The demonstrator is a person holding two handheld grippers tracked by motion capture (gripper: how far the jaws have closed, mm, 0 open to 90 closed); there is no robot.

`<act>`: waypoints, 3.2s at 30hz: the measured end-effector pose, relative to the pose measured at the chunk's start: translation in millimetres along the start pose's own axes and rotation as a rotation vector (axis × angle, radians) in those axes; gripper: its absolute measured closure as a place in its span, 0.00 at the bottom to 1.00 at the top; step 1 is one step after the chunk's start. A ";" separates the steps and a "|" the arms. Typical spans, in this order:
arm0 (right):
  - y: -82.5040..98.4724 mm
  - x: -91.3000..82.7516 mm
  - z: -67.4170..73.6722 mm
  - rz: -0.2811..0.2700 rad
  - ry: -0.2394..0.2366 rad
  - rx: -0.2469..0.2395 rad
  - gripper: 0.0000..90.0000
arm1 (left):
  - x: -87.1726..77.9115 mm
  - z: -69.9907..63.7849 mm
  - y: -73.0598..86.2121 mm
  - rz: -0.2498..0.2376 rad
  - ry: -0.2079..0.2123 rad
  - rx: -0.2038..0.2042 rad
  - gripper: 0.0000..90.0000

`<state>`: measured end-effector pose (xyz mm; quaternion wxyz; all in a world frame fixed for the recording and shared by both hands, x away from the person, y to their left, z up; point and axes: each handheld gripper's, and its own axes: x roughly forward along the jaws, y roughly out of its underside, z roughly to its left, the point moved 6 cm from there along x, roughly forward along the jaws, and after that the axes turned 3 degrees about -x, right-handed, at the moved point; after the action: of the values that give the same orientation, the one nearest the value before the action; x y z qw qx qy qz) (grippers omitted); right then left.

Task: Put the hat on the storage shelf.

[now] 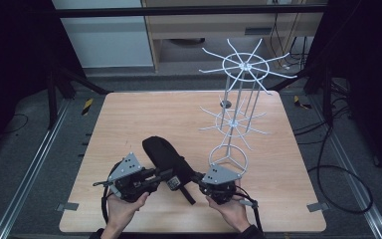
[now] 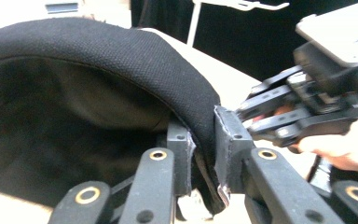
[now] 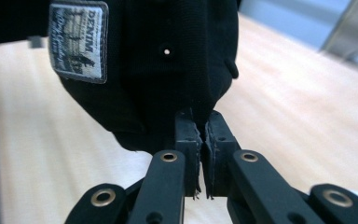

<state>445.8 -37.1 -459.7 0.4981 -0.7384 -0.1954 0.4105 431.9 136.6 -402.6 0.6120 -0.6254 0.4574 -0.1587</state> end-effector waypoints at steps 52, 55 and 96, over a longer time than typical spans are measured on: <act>-33.6 115.4 86.9 0.203 -0.138 -0.145 0.85 | -83.8 105.8 75.4 0.075 -0.525 -0.112 0.43; -34.6 113.0 89.2 0.188 -0.171 -0.138 0.72 | -84.3 107.2 73.2 0.068 -0.530 -0.114 0.43; 100.8 -90.0 -90.9 0.137 0.324 0.351 0.40 | -5.3 95.1 62.5 0.255 -0.480 -0.136 0.43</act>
<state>453.7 -195.3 -497.8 0.6145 -0.7082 0.0118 0.3473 477.5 210.1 -476.6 0.6743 -0.6222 0.3841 0.1033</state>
